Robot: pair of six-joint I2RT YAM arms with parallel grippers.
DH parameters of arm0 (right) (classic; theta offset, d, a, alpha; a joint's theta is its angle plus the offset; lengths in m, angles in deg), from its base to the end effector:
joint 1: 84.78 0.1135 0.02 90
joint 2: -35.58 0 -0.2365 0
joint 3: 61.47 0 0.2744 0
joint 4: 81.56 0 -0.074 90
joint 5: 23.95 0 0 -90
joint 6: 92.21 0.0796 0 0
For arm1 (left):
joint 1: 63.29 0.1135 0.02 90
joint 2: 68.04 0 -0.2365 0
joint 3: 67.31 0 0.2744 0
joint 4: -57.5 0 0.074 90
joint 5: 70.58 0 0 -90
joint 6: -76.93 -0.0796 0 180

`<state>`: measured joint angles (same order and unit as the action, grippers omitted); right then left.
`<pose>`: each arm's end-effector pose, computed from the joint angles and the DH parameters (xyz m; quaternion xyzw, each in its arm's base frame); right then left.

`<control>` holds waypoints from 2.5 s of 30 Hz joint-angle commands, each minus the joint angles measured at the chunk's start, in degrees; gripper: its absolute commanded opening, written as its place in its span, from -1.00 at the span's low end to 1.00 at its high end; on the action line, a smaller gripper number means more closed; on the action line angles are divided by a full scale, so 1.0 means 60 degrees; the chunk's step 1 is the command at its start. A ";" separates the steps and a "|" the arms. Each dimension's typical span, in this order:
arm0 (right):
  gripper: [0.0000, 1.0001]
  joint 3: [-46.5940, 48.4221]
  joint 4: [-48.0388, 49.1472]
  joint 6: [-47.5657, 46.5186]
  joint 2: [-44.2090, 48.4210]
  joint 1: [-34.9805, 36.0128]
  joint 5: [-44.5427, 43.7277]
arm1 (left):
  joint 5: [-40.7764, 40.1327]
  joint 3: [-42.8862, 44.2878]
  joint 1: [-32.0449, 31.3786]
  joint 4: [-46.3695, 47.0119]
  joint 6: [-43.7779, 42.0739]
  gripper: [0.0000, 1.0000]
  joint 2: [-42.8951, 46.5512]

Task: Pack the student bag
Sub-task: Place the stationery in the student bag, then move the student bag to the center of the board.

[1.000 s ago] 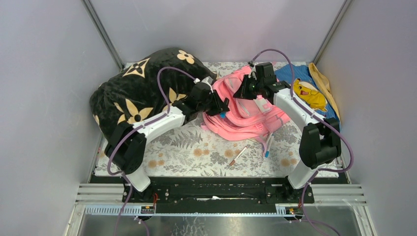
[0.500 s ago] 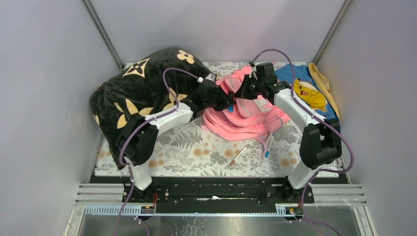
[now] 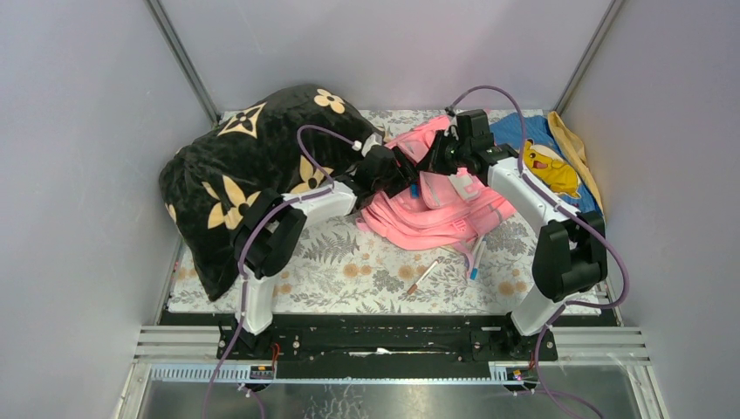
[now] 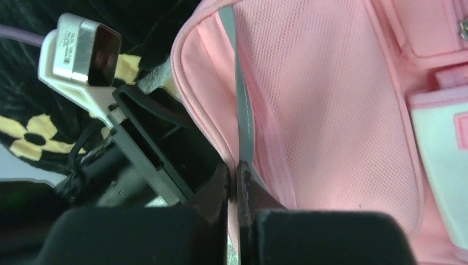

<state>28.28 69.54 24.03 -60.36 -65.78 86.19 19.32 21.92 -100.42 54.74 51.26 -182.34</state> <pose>0.4061 0.1688 0.2336 -0.0253 0.8770 0.3178 0.3594 0.4001 -0.3027 0.1411 -0.2018 0.8323 -0.3992 0.3274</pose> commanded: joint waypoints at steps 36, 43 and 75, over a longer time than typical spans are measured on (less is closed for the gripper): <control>0.38 0.0921 -0.1795 -0.0909 0.0458 0.0987 -0.2430 | -0.0701 -0.2051 -0.0140 -0.2260 -0.3255 -0.75 0.4142; 0.41 -0.2507 -0.1218 -0.0087 0.4391 0.0086 -0.5942 | -0.0319 -0.2099 -0.1338 -0.3181 -0.4808 -0.38 0.4544; -0.28 -0.5106 0.0670 0.0169 0.2206 -0.2325 -0.3113 | 0.0278 0.2210 -0.1167 -0.4606 -0.6522 -0.44 -0.1457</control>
<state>-4.73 70.20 24.64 -46.96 -80.05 62.79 25.51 31.34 -109.03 24.49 12.05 -188.63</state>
